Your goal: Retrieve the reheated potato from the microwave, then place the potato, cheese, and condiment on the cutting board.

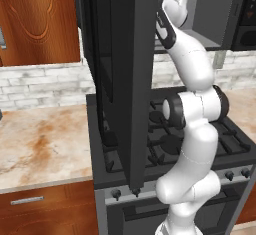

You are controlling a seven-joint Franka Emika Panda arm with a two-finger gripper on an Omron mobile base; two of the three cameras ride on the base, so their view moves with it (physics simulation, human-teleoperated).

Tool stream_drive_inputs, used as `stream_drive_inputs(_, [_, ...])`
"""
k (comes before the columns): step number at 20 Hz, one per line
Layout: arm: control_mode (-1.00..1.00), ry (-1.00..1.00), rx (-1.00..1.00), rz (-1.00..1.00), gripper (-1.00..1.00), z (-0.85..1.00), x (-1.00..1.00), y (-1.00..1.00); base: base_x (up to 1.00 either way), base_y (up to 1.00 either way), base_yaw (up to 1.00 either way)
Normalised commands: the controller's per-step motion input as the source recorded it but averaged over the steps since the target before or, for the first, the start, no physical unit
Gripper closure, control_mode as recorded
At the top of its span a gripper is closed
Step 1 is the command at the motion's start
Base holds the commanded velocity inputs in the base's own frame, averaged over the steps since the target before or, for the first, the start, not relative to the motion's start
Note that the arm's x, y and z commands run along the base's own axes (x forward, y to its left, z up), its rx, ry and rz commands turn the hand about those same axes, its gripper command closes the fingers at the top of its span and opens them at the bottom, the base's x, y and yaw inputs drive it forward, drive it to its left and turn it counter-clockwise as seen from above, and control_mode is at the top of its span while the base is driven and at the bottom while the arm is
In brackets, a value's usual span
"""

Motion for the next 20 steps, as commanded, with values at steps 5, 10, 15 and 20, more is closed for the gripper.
stream_drive_inputs(5, [-1.00, -0.19, 0.00, -0.01, 1.00, 0.20, -0.31, 0.00, 0.00, 0.00, 0.00])
stream_drive_inputs(10, [-1.00, -0.17, 0.02, -0.03, 1.00, 0.00, -0.43, 0.00, 0.00, 0.00, 0.00])
stream_drive_inputs(15, [-1.00, -0.16, 0.06, -0.02, 1.00, 0.00, -0.40, 0.00, 0.00, 0.00, 0.00])
stream_drive_inputs(20, [-1.00, -0.03, 0.14, -0.05, 1.00, 0.09, -0.49, -0.06, 0.00, 0.00, 0.00])
